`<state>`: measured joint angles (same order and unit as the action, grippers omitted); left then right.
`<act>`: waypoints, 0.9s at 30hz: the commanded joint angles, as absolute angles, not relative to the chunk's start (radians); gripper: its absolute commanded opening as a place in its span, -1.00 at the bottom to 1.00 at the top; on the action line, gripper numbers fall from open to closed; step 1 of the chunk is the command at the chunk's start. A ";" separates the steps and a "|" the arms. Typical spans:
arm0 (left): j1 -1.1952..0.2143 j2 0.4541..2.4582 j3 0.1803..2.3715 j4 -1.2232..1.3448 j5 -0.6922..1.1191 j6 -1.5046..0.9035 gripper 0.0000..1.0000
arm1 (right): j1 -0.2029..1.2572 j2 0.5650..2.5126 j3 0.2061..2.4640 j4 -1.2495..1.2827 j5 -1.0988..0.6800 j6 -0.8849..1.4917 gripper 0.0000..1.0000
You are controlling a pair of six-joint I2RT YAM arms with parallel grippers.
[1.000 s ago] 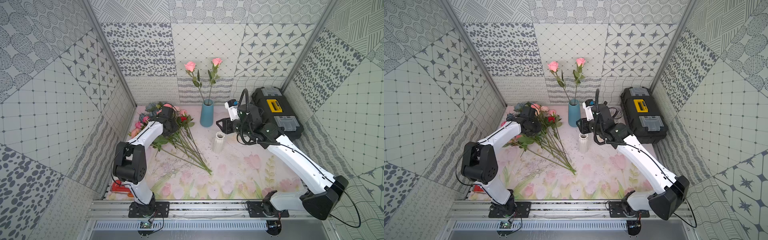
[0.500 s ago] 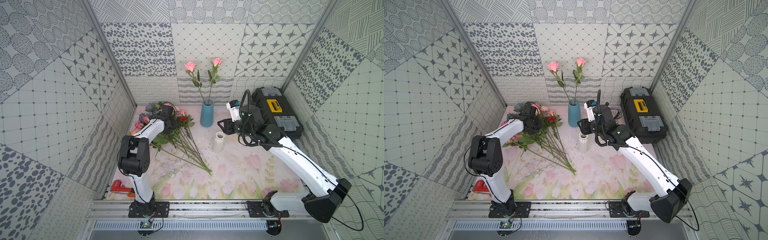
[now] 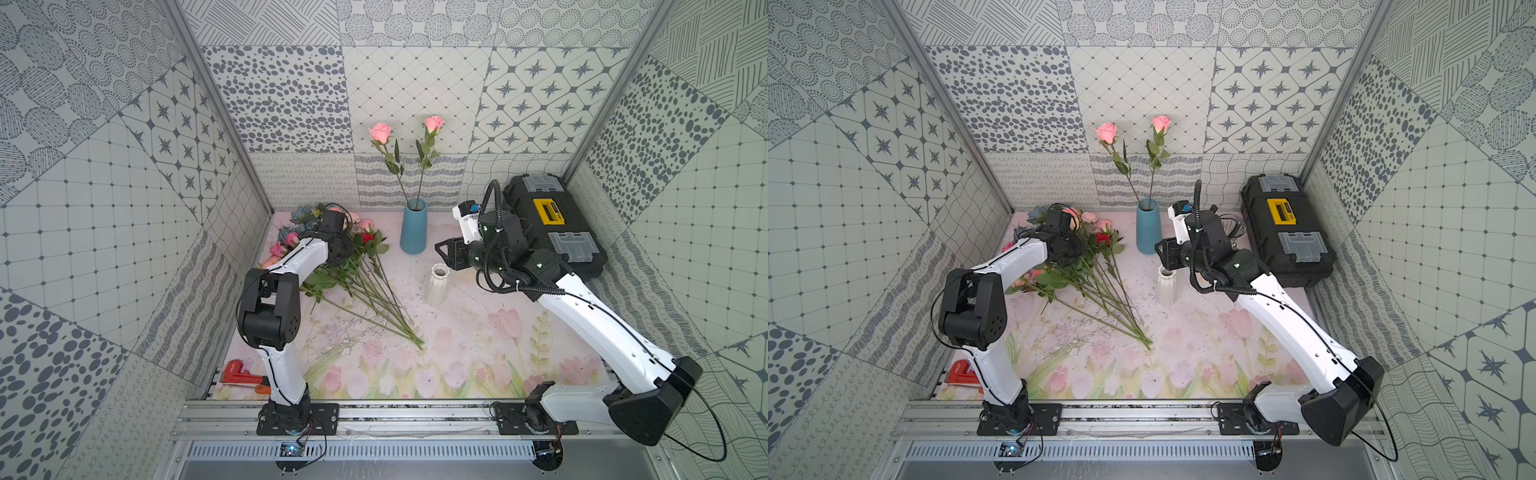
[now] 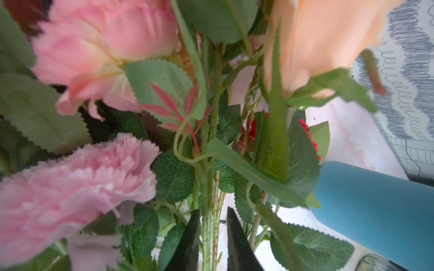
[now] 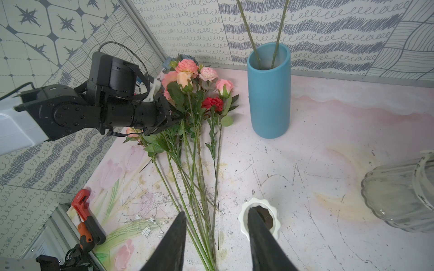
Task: Place the pink flowers into the vase
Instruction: Pick up the flower at the center of the board.
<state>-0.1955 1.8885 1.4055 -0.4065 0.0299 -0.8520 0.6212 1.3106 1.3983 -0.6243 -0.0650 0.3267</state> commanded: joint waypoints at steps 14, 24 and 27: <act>-0.190 1.923 1.396 -0.340 0.062 -0.884 -0.76 | 0.618 1.287 1.379 -0.587 -0.054 0.336 -0.13; -0.184 1.848 1.386 -0.366 0.019 -0.860 -1.00 | 0.618 1.294 1.382 -0.572 -0.060 0.341 -0.13; -0.186 1.812 1.395 -0.406 -0.001 -0.851 -1.00 | 0.617 1.299 1.387 -0.572 -0.067 0.341 -0.12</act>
